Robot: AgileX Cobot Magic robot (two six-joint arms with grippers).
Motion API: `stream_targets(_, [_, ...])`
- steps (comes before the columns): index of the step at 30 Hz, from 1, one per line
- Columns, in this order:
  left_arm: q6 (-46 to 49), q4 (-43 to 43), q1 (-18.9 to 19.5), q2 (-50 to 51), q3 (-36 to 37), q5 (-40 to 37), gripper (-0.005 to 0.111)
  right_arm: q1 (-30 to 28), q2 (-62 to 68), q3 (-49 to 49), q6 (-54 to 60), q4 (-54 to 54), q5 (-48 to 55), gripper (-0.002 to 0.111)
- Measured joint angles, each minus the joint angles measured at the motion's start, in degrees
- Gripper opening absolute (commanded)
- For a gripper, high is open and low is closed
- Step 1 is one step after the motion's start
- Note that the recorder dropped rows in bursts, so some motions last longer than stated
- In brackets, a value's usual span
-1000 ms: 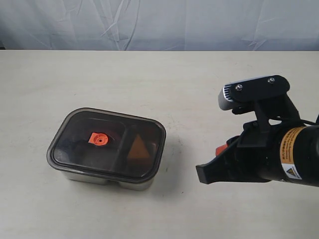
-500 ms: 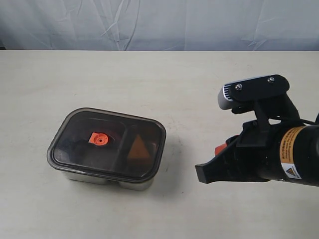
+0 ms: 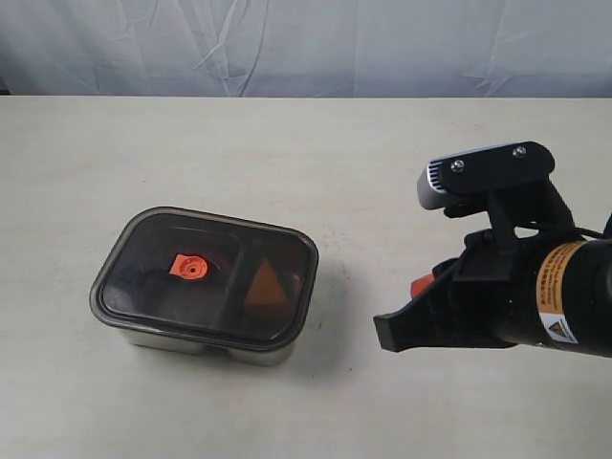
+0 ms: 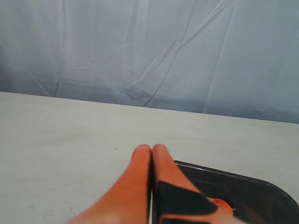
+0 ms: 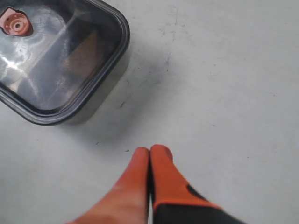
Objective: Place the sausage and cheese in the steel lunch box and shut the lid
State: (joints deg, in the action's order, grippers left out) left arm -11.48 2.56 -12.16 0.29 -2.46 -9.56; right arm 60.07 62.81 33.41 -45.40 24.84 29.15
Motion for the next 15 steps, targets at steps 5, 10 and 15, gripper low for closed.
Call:
stream_targets(5, [0.00,-1.00,0.00,0.00,0.00,0.00,0.000,0.00,0.00,0.00,0.00,0.00,-0.09,-0.001])
stream_targets(10, [0.00,-1.72,0.00,0.00,0.23,2.36,0.000,0.00,0.00,0.00,0.00,0.00,-0.29,-0.001])
stream_targets(15, [2.54,-3.97,0.13,0.00,0.23,3.20,0.000,0.00,-5.49,0.00,0.00,0.00,-0.37,-0.001])
